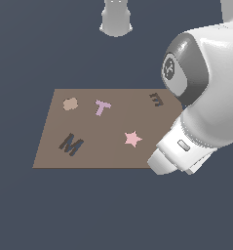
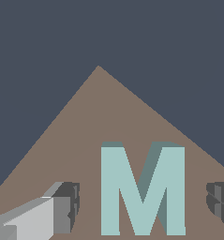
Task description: Insert a designated object into the corresponding slot on a board.
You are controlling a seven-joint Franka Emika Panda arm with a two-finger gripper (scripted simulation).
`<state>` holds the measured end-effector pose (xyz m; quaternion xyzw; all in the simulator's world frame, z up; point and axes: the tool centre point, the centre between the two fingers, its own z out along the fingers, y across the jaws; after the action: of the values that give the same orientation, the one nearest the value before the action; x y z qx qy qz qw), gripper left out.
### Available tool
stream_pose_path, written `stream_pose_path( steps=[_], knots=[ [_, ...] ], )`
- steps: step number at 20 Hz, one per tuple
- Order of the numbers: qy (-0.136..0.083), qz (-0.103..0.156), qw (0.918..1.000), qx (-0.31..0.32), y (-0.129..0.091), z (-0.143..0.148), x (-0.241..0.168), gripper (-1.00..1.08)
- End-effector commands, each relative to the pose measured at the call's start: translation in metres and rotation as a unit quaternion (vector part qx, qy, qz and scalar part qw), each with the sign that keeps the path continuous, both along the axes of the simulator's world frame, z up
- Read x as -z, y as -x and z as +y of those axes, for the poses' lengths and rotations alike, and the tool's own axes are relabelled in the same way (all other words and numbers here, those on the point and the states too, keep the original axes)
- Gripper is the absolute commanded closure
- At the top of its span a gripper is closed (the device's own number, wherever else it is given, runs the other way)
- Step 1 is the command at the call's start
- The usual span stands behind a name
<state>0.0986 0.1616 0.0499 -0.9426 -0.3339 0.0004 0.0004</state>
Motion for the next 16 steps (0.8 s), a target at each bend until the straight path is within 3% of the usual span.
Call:
stream_pose_path(
  steps=[1, 9, 10, 16],
  knots=[
    [0.0, 0.0, 1.0, 0.0, 0.0, 0.0, 0.001, -0.92],
    [0.0, 0.0, 1.0, -0.002, 0.0, 0.0, 0.02, -0.92],
    [0.0, 0.0, 1.0, -0.002, 0.0, 0.0, 0.02, 1.08],
    [0.0, 0.0, 1.0, -0.002, 0.0, 0.0, 0.02, 1.08]
  ],
)
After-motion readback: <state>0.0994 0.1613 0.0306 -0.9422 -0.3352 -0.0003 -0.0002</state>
